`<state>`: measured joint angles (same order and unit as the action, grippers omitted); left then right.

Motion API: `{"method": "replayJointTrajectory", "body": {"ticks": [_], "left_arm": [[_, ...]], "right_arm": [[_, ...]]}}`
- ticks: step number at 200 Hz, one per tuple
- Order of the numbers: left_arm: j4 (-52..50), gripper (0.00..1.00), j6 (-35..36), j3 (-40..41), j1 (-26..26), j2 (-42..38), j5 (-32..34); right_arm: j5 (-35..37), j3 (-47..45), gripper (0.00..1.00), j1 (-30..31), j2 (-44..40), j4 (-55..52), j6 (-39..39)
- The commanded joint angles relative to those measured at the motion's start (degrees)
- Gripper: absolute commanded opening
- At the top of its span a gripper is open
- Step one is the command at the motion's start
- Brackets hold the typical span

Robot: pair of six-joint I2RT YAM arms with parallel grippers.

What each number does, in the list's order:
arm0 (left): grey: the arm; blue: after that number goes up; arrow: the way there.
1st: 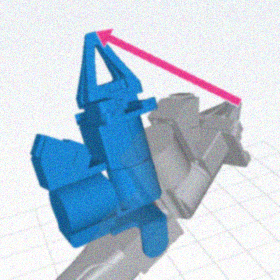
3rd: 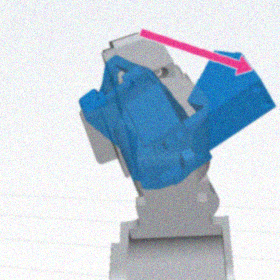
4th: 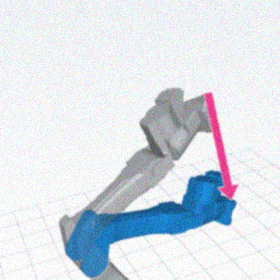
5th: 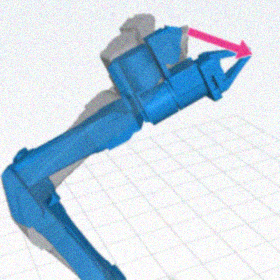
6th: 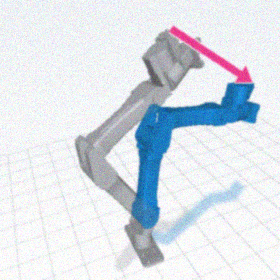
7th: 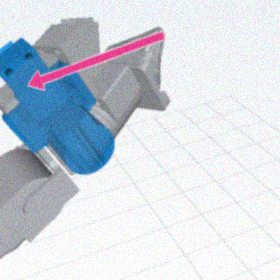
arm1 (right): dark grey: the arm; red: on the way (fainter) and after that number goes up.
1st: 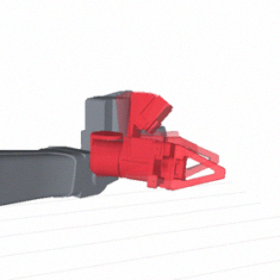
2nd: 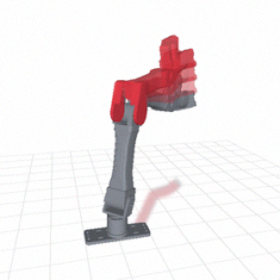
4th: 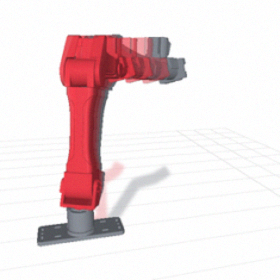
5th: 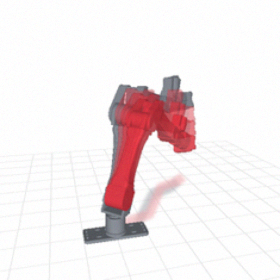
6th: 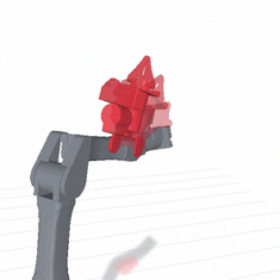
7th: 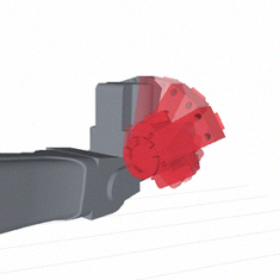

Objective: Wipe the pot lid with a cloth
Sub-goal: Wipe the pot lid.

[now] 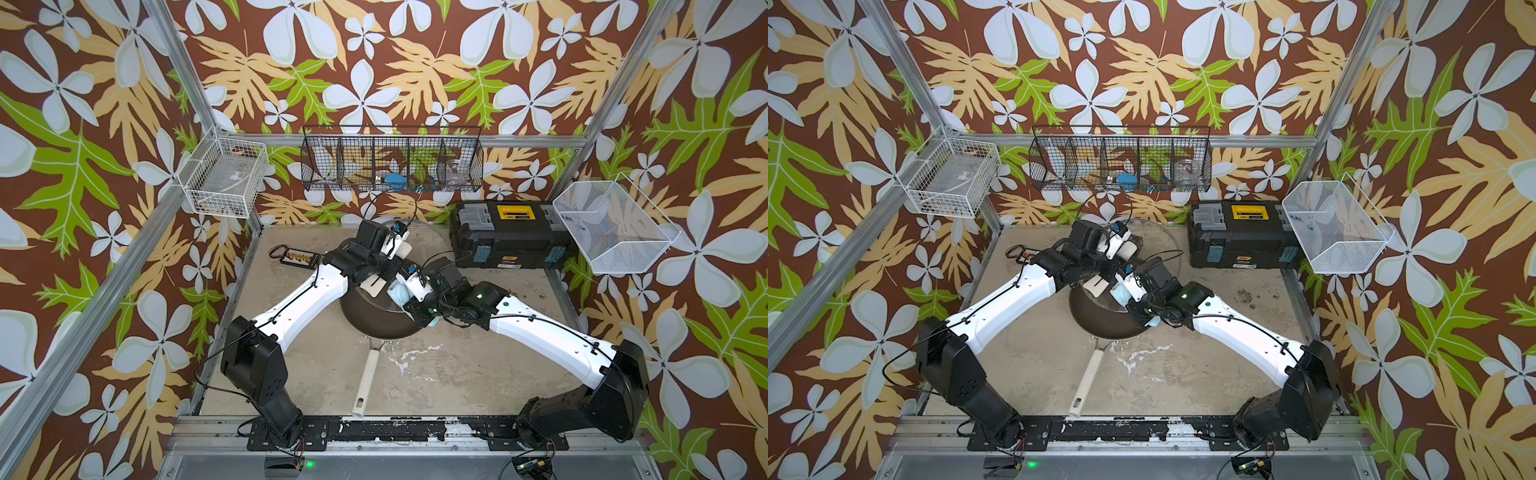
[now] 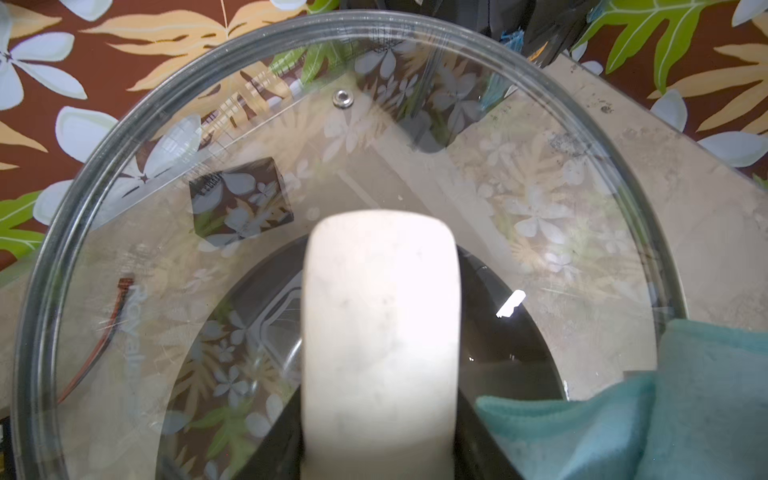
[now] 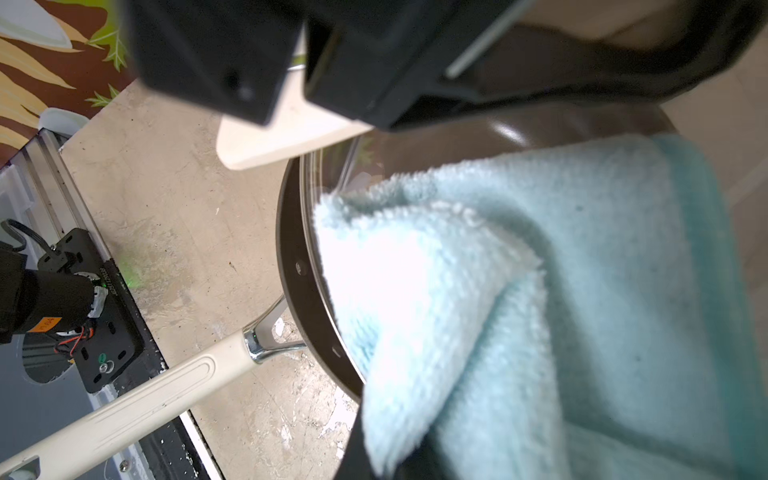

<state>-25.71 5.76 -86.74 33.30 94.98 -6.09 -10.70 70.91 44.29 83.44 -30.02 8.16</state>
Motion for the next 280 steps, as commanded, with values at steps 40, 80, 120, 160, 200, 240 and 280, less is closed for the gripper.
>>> {"method": "replayJointTrajectory", "body": {"ticks": [40, 80, 120, 160, 200, 240, 280], "left_arm": [[10.35, 0.0, -0.86, -0.32, 0.19, -0.57, -1.49], [10.47, 0.0, 0.02, 1.07, 0.19, -1.69, -2.04], [10.34, 0.0, 1.62, 3.1, 0.19, -3.27, -3.2], [9.93, 0.0, 6.28, 5.27, 0.19, -5.1, -7.93], [9.38, 0.0, 12.08, 7.8, 0.18, -7.29, -12.1], [7.54, 0.0, 16.9, 7.64, 0.19, -7.89, -14.56], [7.21, 0.0, 19.33, 7.2, 0.26, -8.31, -15.33]], "right_arm": [[-1.08, -0.69, 0.0, -0.02, -1.14, -0.77, 1.24], [-0.36, -0.43, 0.0, -0.76, -0.9, -1.0, 1.94], [-0.06, 0.4, 0.0, -4.41, -1.25, -2.92, 1.3], [0.02, 1.65, 0.0, -7.67, -1.25, -5.09, -0.29], [0.32, 3.11, 0.0, -9.31, -0.68, -6.89, -1.63], [0.77, 5.17, 0.0, -9.83, 0.73, -8.12, -2.81], [1.03, 7.35, 0.0, -10.43, 2.9, -7.95, -3.27]]}}
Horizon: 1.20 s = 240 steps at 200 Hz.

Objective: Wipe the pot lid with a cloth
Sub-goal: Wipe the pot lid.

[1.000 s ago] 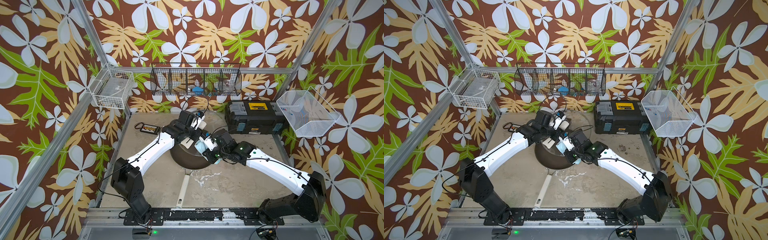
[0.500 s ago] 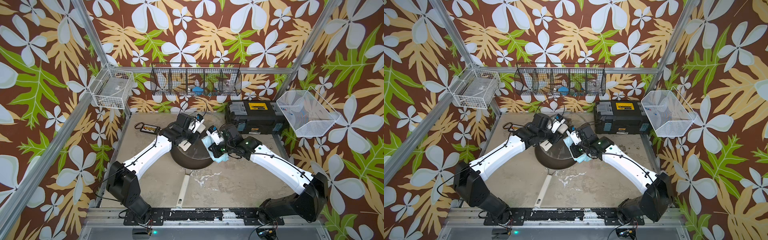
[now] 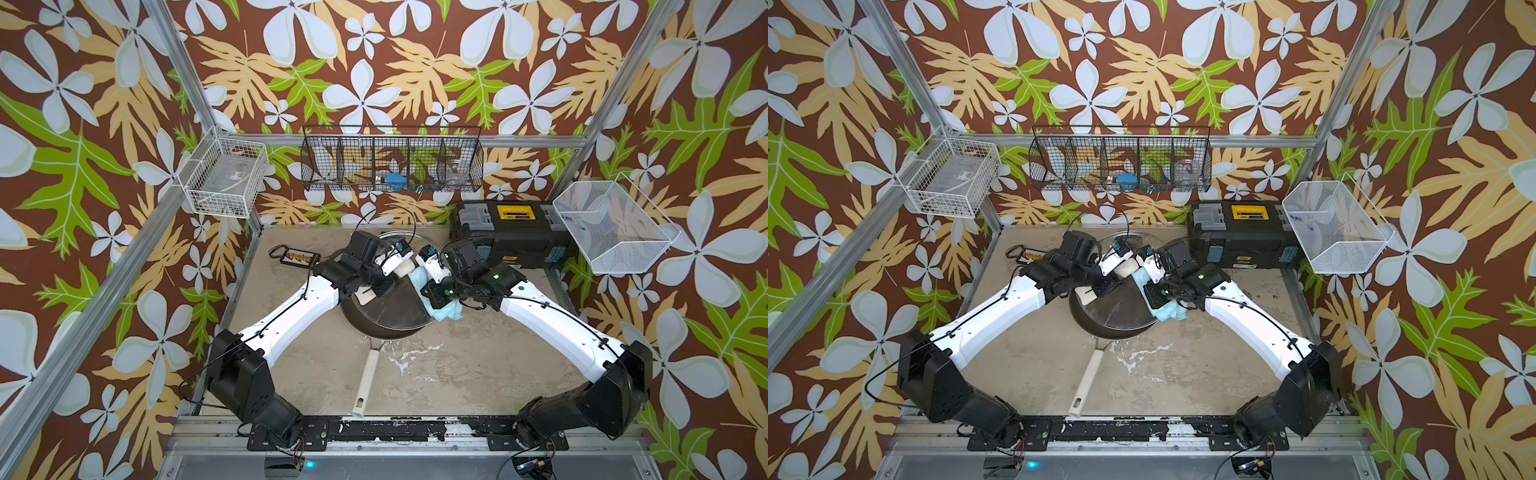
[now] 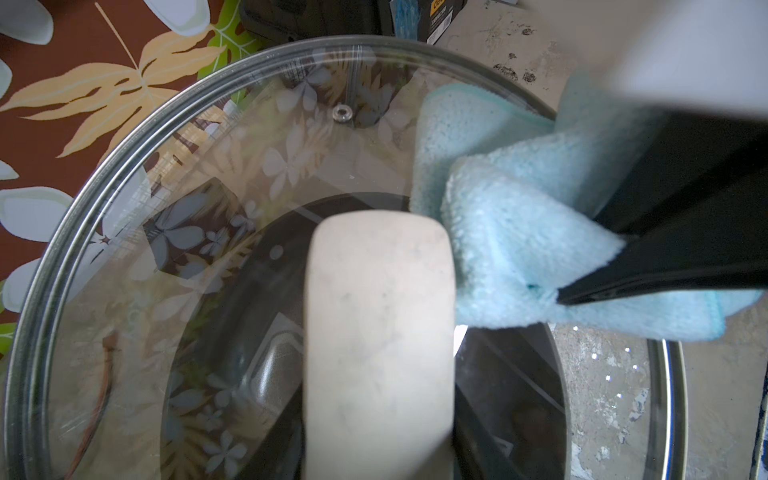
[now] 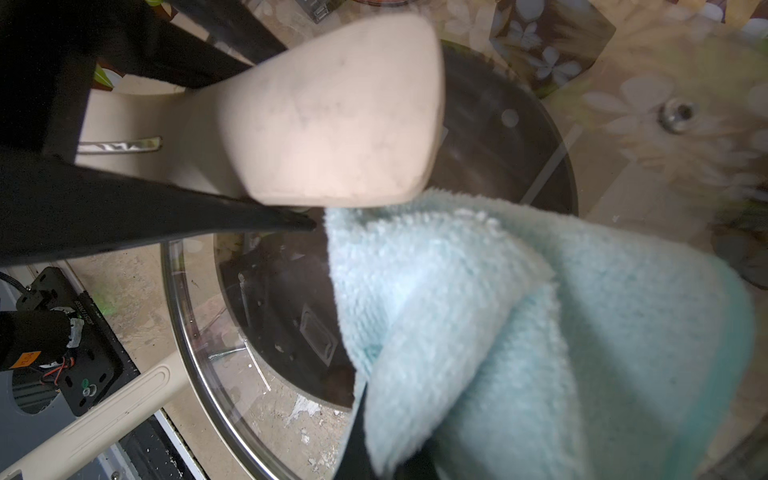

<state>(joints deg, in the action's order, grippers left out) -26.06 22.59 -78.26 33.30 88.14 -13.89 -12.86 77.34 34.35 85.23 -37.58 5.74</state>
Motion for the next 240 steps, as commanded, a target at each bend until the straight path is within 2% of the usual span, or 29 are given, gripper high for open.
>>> {"method": "replayJointTrajectory", "body": {"ticks": [1, 115, 173, 240], "left_arm": [[7.54, 0.0, 2.61, -1.28, 0.27, -1.47, -7.58], [6.03, 0.0, 7.71, -1.98, 0.36, -1.85, -10.78], [5.81, 0.0, 8.0, -1.74, 0.36, -2.62, -13.5], [6.08, 0.0, 7.93, -0.43, 0.45, -3.43, -12.7]], "right_arm": [[3.19, 0.99, 0.0, -0.5, 1.14, -0.39, -0.88], [3.13, 9.26, 0.0, -2.83, 7.7, -1.9, -2.38], [2.07, 16.47, 0.0, -4.11, 13.6, -1.09, -3.61], [1.17, 25.29, 0.0, -4.27, 20.09, -2.14, -5.08]]}}
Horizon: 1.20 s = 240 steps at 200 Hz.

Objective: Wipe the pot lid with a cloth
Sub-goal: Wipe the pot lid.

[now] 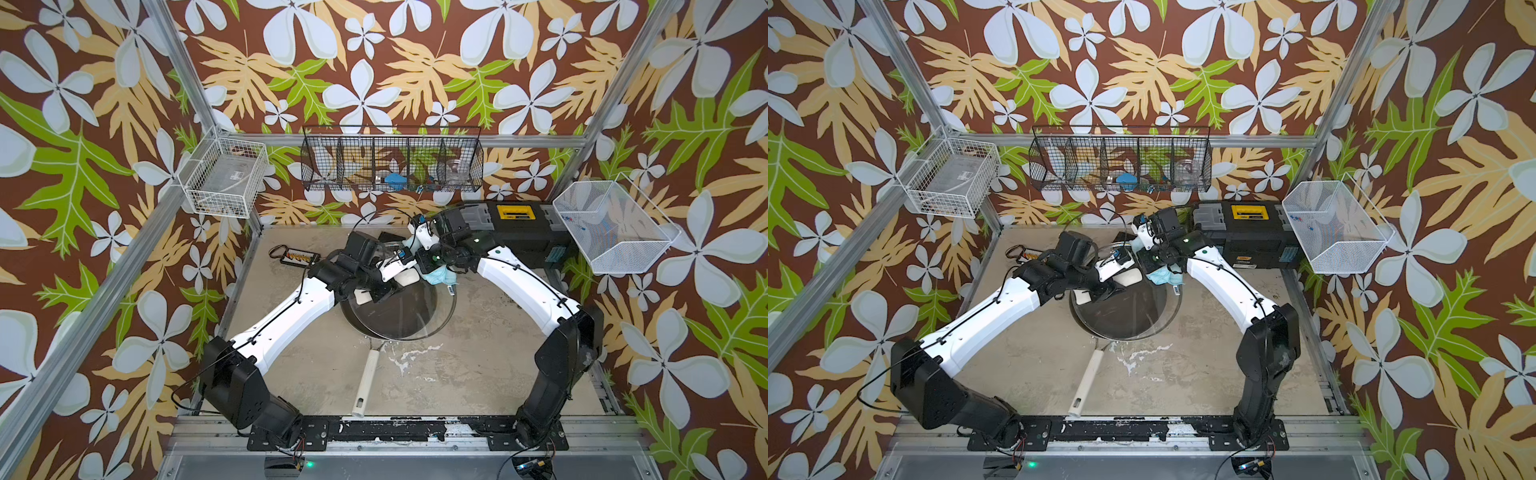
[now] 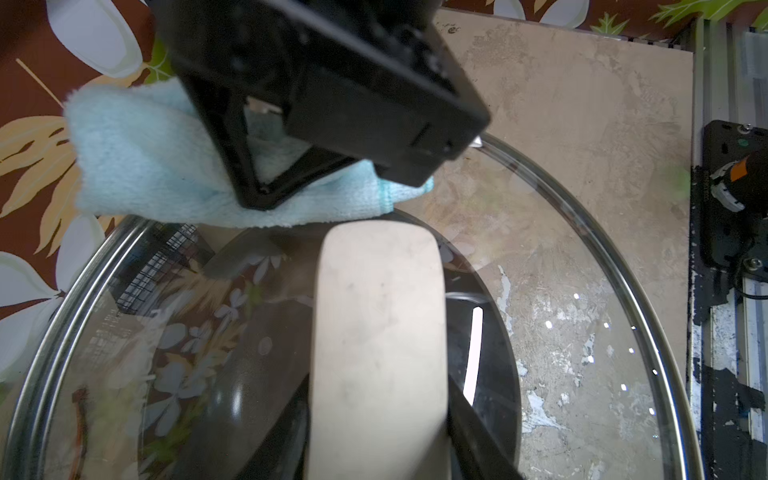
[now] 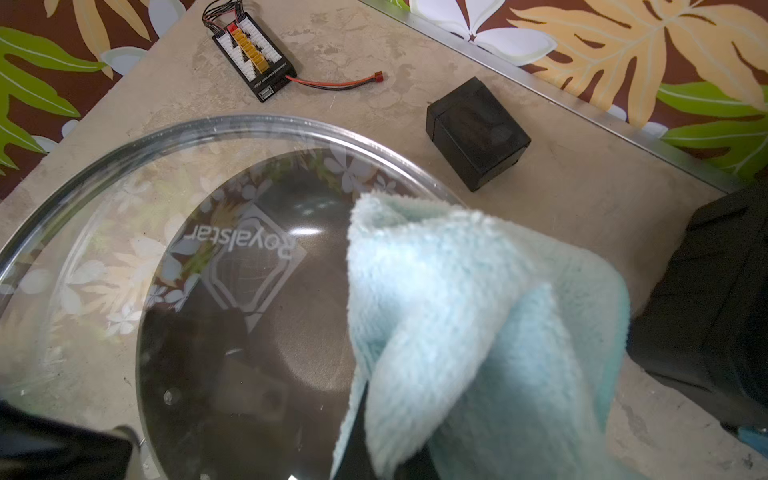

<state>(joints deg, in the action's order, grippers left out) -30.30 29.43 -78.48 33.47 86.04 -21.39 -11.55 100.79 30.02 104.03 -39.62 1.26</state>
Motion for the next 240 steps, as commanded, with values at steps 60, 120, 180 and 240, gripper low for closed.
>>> {"method": "replayJointTrajectory", "body": {"ticks": [60, 120, 180, 240], "left_arm": [[12.0, 0.0, -1.86, -1.31, 0.23, 0.45, 0.34], [17.47, 0.0, -4.82, -0.27, 0.27, 0.11, 5.08], [19.93, 0.0, -5.7, 0.26, 0.28, 0.02, 6.27], [19.14, 0.0, -4.02, -0.12, 0.28, 0.58, 4.07]], "right_arm": [[-0.25, -2.43, 0.0, 0.04, -2.49, 0.01, -0.2], [-2.17, -12.21, 0.0, 0.04, -10.36, 0.33, 1.76], [-3.65, -19.4, 0.0, 0.04, -18.02, -2.28, 3.01], [-2.26, -20.06, 0.0, 0.04, -18.66, -2.32, 2.71]]}}
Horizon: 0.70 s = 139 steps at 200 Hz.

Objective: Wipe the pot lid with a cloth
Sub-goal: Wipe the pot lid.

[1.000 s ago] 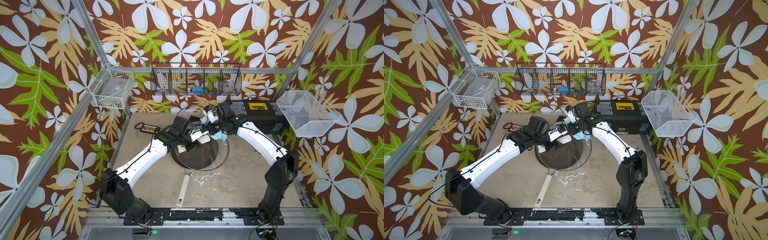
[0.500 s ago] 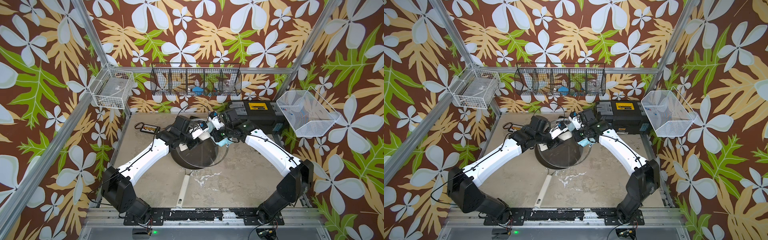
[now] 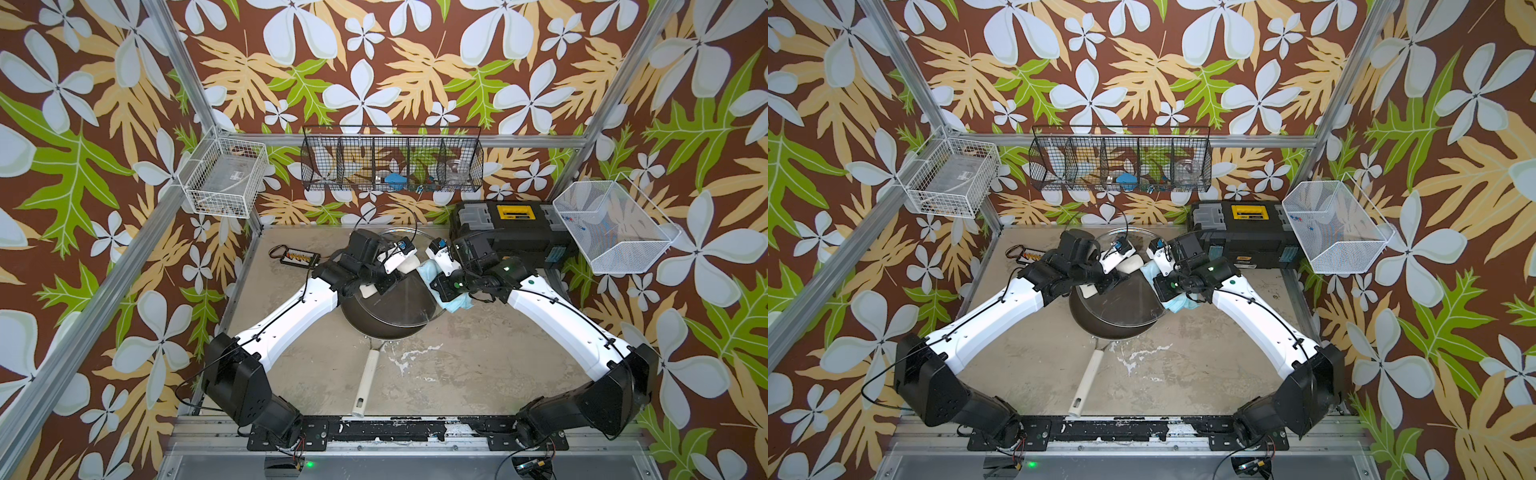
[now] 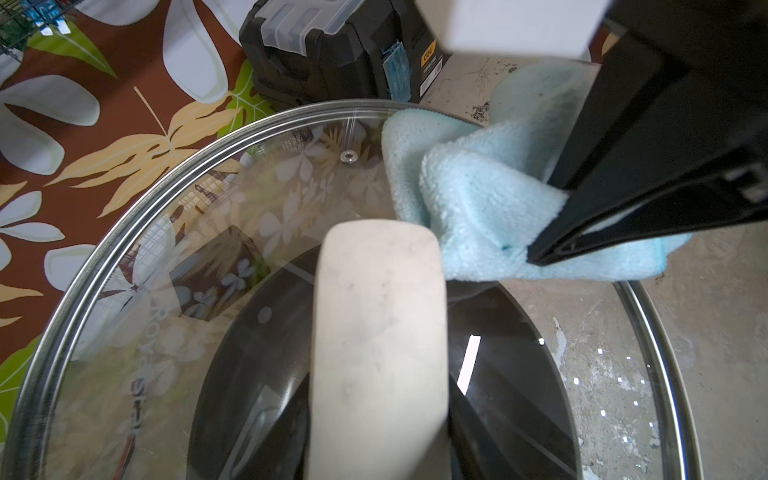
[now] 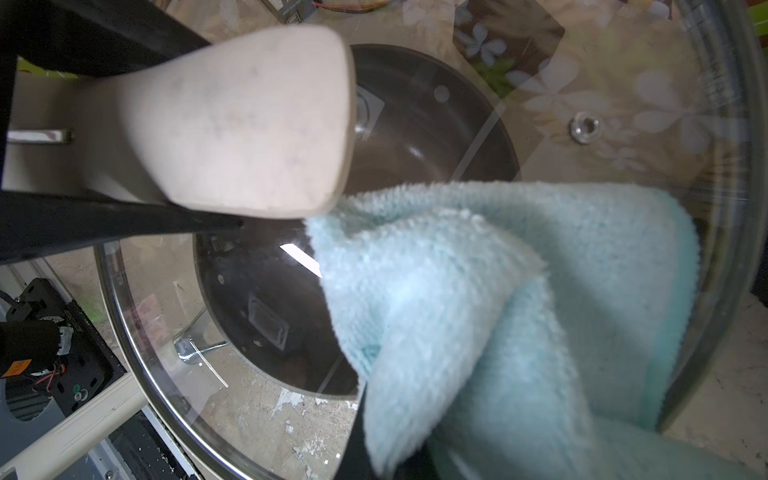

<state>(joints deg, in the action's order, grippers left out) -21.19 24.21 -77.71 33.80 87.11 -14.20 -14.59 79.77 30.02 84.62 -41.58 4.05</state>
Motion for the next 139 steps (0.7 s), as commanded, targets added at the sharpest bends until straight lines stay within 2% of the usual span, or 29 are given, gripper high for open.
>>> {"method": "replayJointTrajectory", "body": {"ticks": [1, 61, 139], "left_arm": [[9.94, 0.0, 1.29, -0.87, -0.05, -0.56, -3.16], [8.12, 0.0, 4.92, 0.95, -0.05, -2.51, -3.41], [2.75, 0.0, 13.26, 3.02, -0.05, -4.35, -15.01]], "right_arm": [[0.79, 1.07, 0.0, 0.04, 0.82, -0.35, -0.14], [2.42, 9.01, 0.0, -0.4, 6.59, -1.4, -2.55], [1.39, 18.4, 0.0, -0.4, 14.65, -2.44, -5.22]]}}
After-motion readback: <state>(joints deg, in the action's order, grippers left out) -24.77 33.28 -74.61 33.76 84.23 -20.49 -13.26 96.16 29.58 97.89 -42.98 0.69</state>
